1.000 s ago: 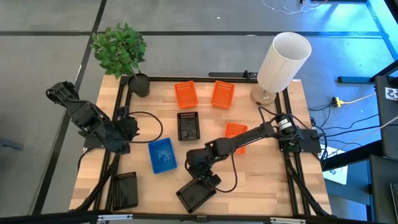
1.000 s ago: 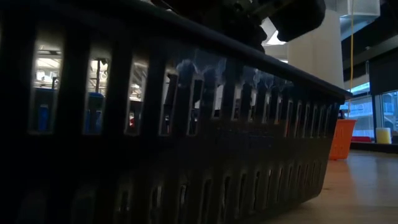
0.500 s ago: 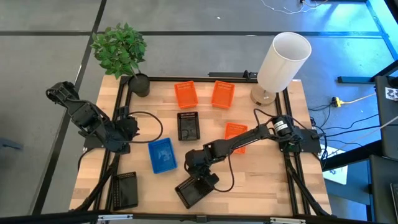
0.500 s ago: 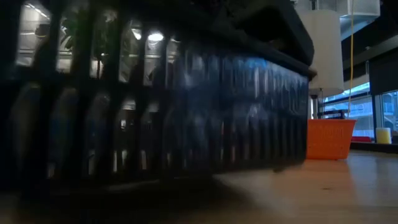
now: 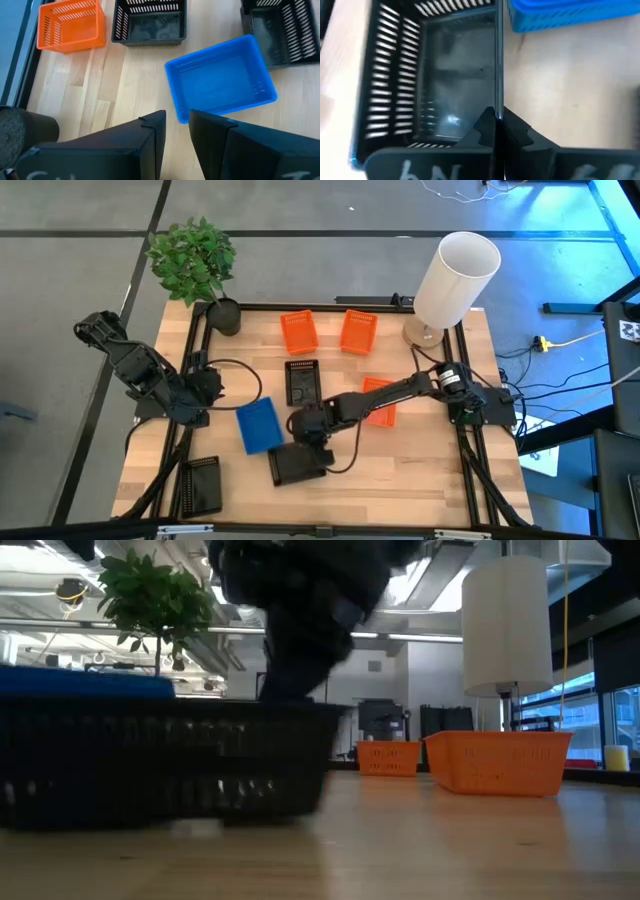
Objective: Stack baskets by color
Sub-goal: Stack the bottom right black bin on top of the top right black bin
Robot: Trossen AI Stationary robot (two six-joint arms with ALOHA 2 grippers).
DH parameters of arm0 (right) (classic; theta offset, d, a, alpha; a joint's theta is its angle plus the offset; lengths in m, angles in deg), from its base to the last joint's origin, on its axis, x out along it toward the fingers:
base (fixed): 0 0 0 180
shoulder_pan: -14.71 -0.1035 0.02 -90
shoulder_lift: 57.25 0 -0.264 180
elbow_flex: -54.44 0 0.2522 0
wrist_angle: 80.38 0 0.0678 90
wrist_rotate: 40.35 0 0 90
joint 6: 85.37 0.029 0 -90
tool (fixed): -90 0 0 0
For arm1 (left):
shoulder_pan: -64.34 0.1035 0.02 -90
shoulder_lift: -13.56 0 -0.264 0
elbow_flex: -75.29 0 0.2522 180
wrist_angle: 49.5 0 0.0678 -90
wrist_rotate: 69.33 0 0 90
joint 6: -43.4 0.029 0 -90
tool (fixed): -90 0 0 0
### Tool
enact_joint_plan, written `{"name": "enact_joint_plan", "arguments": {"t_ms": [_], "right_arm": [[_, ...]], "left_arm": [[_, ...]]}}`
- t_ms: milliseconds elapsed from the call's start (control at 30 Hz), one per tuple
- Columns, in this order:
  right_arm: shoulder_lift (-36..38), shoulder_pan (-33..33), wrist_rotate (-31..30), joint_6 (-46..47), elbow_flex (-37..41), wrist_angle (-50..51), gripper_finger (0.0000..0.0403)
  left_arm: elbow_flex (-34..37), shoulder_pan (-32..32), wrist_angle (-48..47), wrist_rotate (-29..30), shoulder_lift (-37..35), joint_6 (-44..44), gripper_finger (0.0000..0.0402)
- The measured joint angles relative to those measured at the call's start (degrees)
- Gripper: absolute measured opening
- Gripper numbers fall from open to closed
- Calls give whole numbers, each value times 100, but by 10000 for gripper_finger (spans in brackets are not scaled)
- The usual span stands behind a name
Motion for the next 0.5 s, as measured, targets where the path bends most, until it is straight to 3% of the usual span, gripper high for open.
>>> {"name": "enact_joint_plan", "arguments": {"t_ms": [333, 500], "right_arm": [[4, -63, 1, 371, -1101, 1235, 2], [4, -55, -239, 1071, -1488, 1773, 2]], "left_arm": [[0, -2, -2, -1, -1, 362, 76], [0, -1, -1, -1, 0, 290, 76]]}}
